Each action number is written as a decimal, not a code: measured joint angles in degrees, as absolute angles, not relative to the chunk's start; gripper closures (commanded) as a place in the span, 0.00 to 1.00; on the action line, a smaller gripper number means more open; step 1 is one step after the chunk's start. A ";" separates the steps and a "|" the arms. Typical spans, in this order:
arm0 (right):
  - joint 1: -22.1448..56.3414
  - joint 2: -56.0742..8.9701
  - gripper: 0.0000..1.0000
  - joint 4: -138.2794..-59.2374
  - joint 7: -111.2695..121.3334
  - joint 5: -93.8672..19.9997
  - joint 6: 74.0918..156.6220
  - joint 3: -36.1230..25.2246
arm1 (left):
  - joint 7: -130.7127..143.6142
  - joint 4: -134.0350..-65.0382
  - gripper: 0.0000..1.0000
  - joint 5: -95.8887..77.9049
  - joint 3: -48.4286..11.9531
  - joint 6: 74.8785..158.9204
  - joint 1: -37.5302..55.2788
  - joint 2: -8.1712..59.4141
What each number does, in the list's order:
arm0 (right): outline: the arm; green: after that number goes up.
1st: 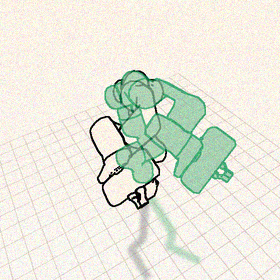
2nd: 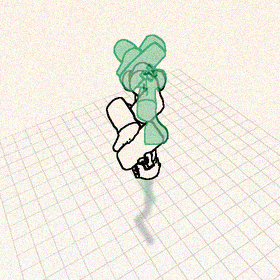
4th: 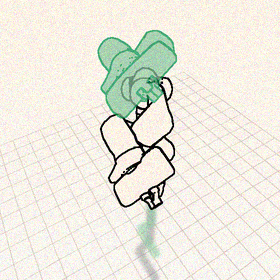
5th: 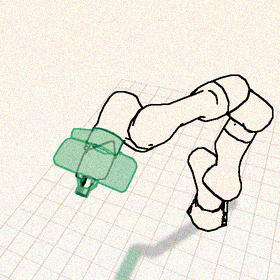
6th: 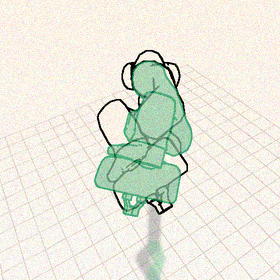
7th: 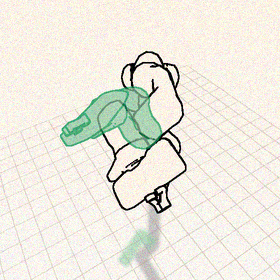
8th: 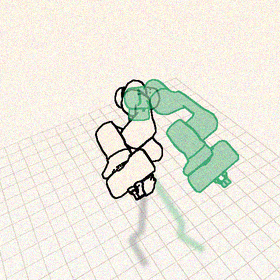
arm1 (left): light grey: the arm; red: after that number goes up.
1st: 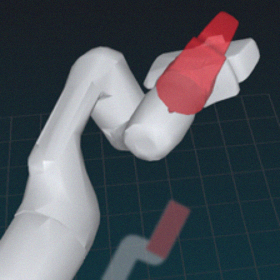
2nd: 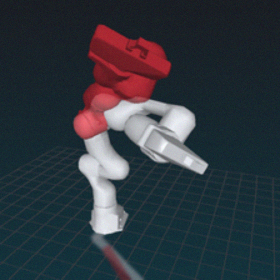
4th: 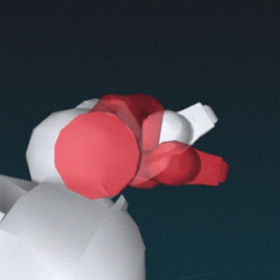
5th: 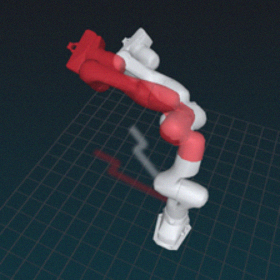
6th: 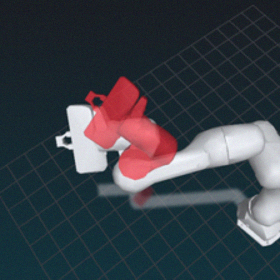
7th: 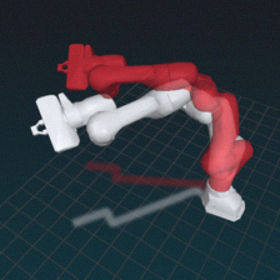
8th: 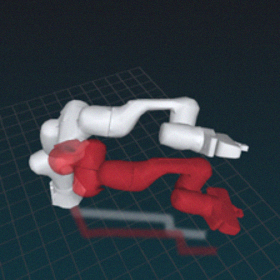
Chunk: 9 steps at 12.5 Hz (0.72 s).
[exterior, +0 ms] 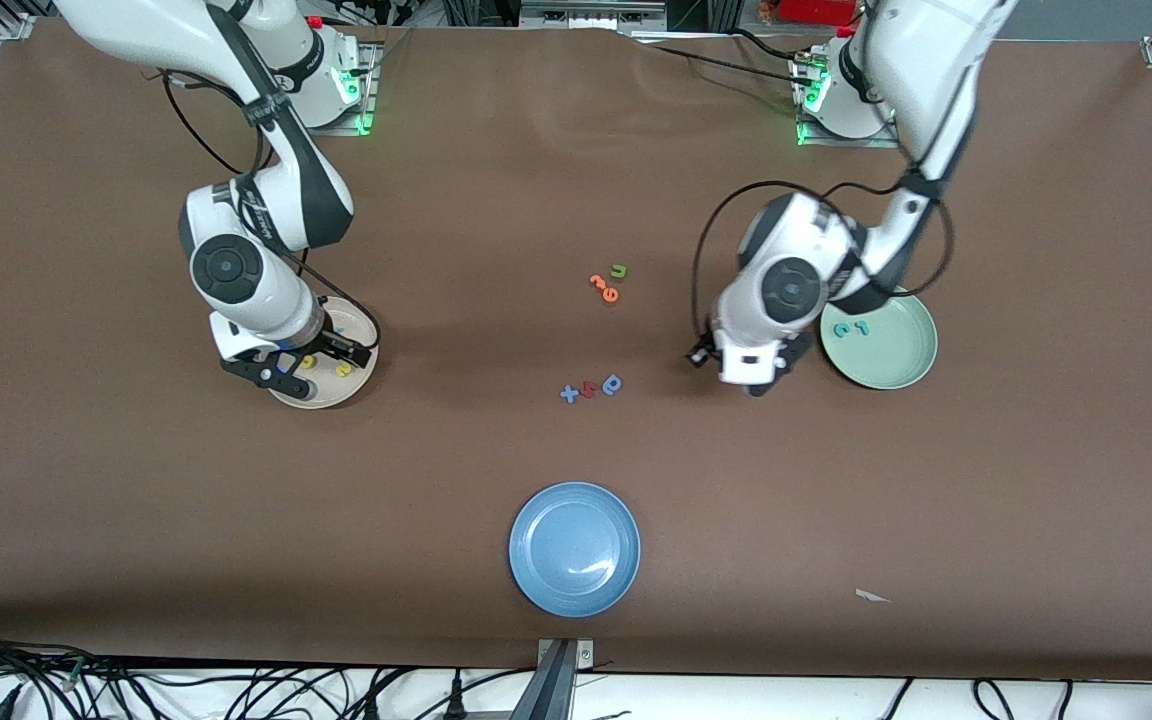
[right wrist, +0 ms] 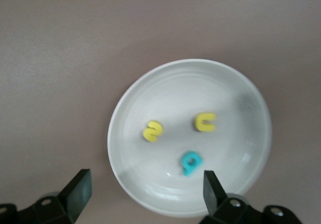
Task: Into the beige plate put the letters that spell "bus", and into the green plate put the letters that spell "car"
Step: 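Drop yellow 2 in the cream plate while the left gripper drops d in green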
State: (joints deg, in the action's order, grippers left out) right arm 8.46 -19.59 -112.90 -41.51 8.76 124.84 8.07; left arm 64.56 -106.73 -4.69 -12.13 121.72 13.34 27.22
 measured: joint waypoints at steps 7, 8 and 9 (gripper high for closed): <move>6.33 -12.05 0.01 -99.79 -10.97 -2.95 105.32 2.76 | 29.12 -111.40 0.97 1.34 -11.60 105.88 -4.14 26.00; 5.52 -10.49 0.00 -99.68 -5.31 -4.42 104.63 0.49 | 26.72 -111.68 0.93 2.46 -11.59 105.89 -5.55 26.89; 4.54 -9.04 0.00 -99.61 -0.55 -4.87 103.64 -0.91 | 24.93 -111.90 0.86 3.34 -11.58 105.90 -6.76 27.61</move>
